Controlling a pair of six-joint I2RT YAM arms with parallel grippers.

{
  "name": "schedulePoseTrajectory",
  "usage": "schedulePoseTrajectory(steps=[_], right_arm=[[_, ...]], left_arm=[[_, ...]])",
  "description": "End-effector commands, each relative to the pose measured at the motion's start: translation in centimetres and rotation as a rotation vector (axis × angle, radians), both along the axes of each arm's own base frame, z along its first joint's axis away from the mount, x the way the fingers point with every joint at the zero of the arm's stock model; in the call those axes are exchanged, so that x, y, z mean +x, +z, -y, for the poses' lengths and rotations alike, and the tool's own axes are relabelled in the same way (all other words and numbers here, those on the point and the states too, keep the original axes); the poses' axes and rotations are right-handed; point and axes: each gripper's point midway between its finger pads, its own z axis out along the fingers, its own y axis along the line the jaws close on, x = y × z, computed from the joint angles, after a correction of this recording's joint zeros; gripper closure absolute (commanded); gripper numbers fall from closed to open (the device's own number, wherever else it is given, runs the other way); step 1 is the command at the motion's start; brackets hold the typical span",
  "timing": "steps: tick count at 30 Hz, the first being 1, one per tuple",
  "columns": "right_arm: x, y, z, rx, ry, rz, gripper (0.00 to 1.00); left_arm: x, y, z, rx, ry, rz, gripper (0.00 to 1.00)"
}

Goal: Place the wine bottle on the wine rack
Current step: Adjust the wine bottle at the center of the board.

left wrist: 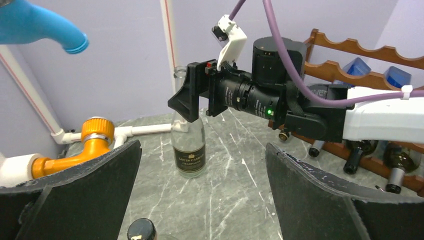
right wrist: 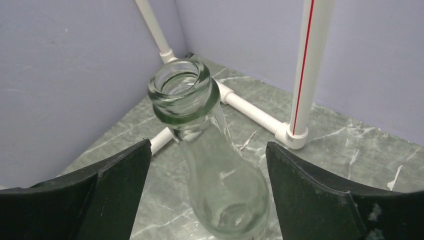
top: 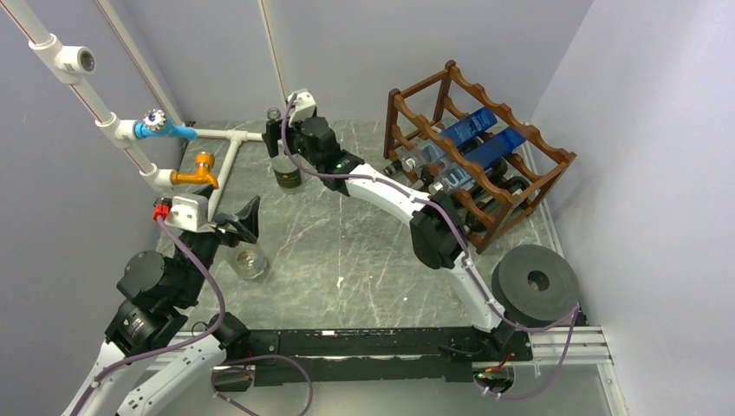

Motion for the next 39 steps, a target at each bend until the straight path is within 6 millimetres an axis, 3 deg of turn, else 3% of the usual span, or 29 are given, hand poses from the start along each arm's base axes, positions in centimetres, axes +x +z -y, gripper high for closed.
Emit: schedulePoseTrajectory(steps=[1, 3, 9, 11, 14, 18, 24, 30, 33, 39], right_arm=[[0.8, 2.3, -1.7, 0.037, -0.021, 0.114, 0.15], [1.1, 1.6, -2.2, 0.029, -0.035, 0.129, 0.24], [0.4, 0.7, -2.3, -0.023, -0.058, 0.172, 0.67], [-0.3, 0.3, -1.7, -0.054, -0.051, 0.202, 0.81], [-1.1, 1.3, -0.1, -0.105, -0.056, 0.273, 1.00], [-3.7, 2.9, 2.6, -0.233, -0.003, 0.361, 1.00], [-11.5, 3.2, 5.0, -0.337, 0.288, 0.500, 1.00], [-17.6, -1.0, 7.5, -0.482, 0.477, 0.584, 1.00], [-20.0, -1.8, 8.3, -0.538, 0.527, 0.616, 1.00], [-23.1, -4.0, 10.2, -0.708, 0.538, 0.683, 1.00]], left_arm=[[0.2, 1.1, -1.7, -0.045, 0.088, 0.042, 0.00], [0.4, 0.9, -1.6, -0.041, 0.093, 0.032, 0.01], [0.6, 0.7, -1.9, -0.041, 0.114, 0.021, 0.00], [0.6, 0.7, -2.0, -0.045, 0.118, 0.018, 0.00], [0.7, 0.6, -1.8, -0.034, 0.112, 0.014, 0.00], [0.9, 0.4, -1.8, -0.034, 0.122, 0.001, 0.00], [1.0, 0.3, -1.3, -0.026, 0.099, -0.011, 0.01], [1.7, -0.4, -1.5, -0.011, 0.133, -0.033, 0.00], [2.1, -0.8, -1.2, -0.002, 0.135, -0.046, 0.00], [3.1, -1.6, -0.7, 0.015, 0.138, -0.087, 0.01]])
